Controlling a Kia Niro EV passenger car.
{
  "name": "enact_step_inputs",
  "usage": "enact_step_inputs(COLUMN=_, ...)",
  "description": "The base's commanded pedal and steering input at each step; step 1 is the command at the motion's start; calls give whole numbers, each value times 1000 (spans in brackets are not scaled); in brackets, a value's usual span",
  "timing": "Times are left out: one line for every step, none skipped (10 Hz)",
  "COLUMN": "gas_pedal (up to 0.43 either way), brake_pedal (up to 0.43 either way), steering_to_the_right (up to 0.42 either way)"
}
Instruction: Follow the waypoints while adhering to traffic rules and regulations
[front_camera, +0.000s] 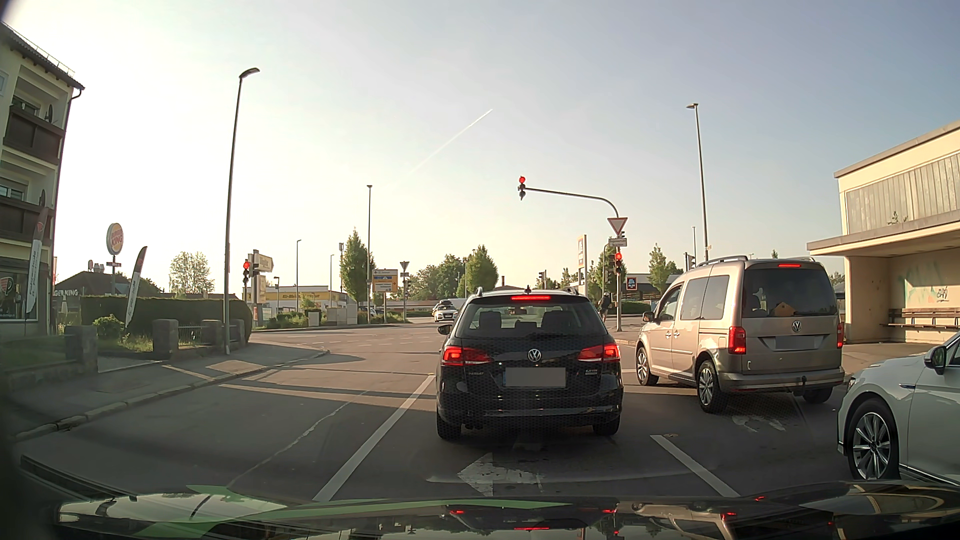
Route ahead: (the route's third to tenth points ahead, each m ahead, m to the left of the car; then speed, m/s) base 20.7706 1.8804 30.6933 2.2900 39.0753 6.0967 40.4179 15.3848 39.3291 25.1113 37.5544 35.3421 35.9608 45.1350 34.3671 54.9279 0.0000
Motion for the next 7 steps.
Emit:
enact_step_inputs(gas_pedal=0, brake_pedal=494, steering_to_the_right=-12)
enact_step_inputs(gas_pedal=0, brake_pedal=494, steering_to_the_right=-12)
enact_step_inputs(gas_pedal=0, brake_pedal=494, steering_to_the_right=-12)
enact_step_inputs(gas_pedal=0, brake_pedal=494, steering_to_the_right=-12)
enact_step_inputs(gas_pedal=0, brake_pedal=494, steering_to_the_right=-12)
enact_step_inputs(gas_pedal=0, brake_pedal=494, steering_to_the_right=-12)
enact_step_inputs(gas_pedal=0, brake_pedal=494, steering_to_the_right=-12)
